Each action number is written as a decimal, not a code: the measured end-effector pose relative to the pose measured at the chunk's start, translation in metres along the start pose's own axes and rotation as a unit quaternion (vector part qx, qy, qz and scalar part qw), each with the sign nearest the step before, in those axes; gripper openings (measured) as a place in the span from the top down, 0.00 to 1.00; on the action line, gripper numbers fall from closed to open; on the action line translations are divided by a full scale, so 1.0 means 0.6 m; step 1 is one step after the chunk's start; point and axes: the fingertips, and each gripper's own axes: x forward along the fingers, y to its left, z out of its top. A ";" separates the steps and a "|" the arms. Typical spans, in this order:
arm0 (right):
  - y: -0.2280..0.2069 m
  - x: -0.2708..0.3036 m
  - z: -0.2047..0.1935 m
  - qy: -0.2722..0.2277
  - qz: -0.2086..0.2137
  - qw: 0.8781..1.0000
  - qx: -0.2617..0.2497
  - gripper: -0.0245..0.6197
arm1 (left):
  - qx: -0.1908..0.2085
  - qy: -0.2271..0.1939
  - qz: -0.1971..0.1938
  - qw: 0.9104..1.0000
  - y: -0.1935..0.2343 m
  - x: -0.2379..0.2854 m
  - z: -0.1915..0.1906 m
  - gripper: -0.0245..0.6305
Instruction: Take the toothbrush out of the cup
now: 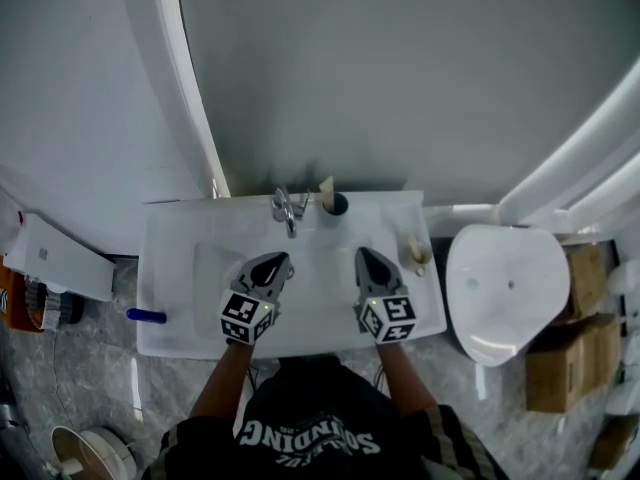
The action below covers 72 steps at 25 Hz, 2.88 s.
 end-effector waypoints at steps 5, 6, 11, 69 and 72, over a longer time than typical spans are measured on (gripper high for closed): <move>-0.018 0.001 -0.007 0.005 -0.008 1.000 -0.006 0.96 | -0.010 0.006 -0.015 1.000 -0.005 0.026 -0.004 0.96; -0.022 0.001 -0.007 0.004 -0.009 1.000 -0.007 0.97 | -0.011 0.007 -0.018 1.000 -0.008 0.031 -0.005 0.96; -0.045 0.009 -0.010 0.006 -0.009 1.000 -0.018 0.96 | -0.010 0.012 -0.024 1.000 -0.019 0.053 -0.006 0.96; -0.356 0.002 -0.054 0.144 -0.133 0.972 -0.130 0.86 | -0.036 0.048 -0.016 0.998 -0.071 0.112 -0.040 0.96; -0.346 -0.003 -0.019 0.119 -0.128 0.976 -0.127 0.86 | -0.035 0.045 -0.020 0.998 -0.074 0.114 -0.037 0.96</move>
